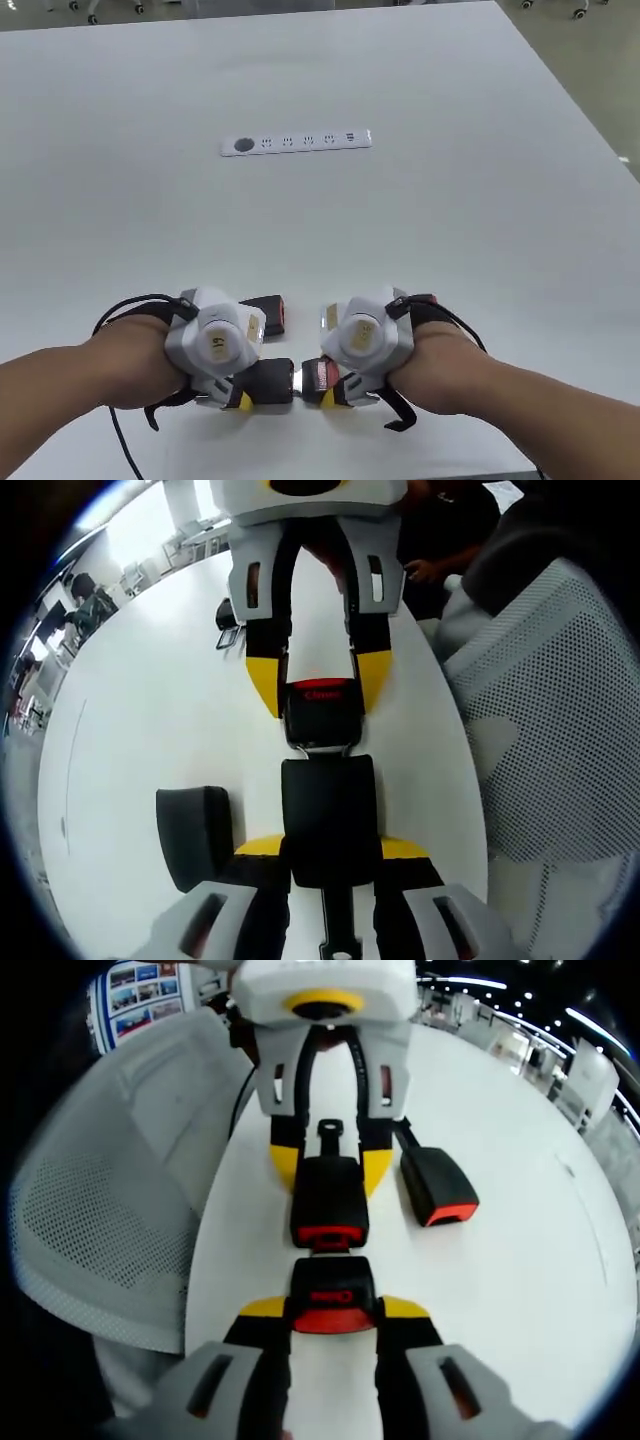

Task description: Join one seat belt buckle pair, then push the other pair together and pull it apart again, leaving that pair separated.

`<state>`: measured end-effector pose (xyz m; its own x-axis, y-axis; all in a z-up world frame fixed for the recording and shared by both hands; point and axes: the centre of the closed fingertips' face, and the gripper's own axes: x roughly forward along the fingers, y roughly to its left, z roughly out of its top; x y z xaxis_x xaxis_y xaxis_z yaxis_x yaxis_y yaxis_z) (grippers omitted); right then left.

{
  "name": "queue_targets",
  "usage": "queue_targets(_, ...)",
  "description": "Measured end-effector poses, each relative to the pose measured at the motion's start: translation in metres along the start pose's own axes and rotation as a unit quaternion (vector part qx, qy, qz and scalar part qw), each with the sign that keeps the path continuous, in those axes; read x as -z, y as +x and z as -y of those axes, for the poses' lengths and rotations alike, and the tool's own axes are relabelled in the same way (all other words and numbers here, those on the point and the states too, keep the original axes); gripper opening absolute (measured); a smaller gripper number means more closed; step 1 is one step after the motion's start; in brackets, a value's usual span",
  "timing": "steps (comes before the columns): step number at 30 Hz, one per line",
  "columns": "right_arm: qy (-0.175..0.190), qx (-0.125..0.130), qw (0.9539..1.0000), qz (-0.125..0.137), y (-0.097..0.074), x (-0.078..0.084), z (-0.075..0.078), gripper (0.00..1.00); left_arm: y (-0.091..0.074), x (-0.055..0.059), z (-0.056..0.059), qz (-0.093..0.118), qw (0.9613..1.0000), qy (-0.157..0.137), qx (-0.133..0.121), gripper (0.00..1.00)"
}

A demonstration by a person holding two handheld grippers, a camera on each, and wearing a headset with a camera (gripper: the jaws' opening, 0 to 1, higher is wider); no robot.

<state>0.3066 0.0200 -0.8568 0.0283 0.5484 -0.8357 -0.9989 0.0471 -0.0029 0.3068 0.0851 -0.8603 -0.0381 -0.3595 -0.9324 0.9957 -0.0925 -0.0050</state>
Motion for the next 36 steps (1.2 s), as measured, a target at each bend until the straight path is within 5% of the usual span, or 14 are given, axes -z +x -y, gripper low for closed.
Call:
queue_targets(12,0.018,0.008,0.9997,0.016,0.0013,-0.0024,0.0004,0.29,-0.0001,0.0006,-0.0019,-0.001,1.0,-0.004,-0.004,0.32)
queue_targets(18,0.027,0.012,0.9986,0.044,-0.0017,0.0005,-0.0006,0.3,-0.0018,0.0027,-0.0028,0.021,0.9995,-0.023,-0.01,0.31)
queue_targets(36,0.024,0.01,0.998,0.058,-0.0012,-0.0007,-0.0025,0.32,-0.0019,0.0017,0.0002,0.023,0.9991,-0.032,-0.014,0.32)
